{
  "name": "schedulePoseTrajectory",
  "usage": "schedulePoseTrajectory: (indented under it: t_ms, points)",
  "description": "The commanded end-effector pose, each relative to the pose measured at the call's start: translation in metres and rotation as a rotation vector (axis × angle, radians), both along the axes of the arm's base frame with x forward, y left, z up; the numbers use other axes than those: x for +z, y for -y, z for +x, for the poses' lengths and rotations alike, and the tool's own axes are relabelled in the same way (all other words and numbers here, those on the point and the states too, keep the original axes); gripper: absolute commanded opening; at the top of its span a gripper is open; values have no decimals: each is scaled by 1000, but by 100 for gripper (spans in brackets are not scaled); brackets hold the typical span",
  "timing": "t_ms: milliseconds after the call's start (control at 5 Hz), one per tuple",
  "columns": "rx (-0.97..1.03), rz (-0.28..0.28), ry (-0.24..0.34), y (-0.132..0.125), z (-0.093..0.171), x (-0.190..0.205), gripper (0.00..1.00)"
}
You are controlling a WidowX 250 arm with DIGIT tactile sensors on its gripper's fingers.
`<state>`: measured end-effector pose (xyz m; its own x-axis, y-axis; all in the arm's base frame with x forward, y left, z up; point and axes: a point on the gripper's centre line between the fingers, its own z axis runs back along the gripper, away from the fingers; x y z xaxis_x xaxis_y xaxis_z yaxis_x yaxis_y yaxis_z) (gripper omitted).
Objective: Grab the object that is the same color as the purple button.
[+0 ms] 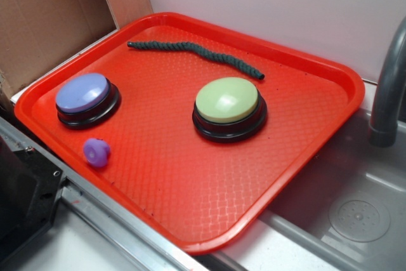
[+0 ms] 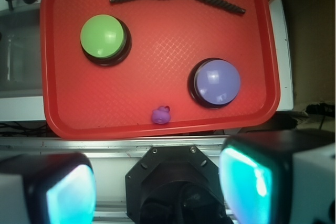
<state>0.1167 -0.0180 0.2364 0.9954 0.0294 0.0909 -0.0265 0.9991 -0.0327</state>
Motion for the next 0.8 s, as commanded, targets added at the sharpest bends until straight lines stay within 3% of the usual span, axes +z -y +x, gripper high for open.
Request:
schedulePoseTrajectory:
  t_ms: [0,600]
  points:
    - [0,0,0,0,0,0,100]
    - [41,0,-39,9,16,-80,100]
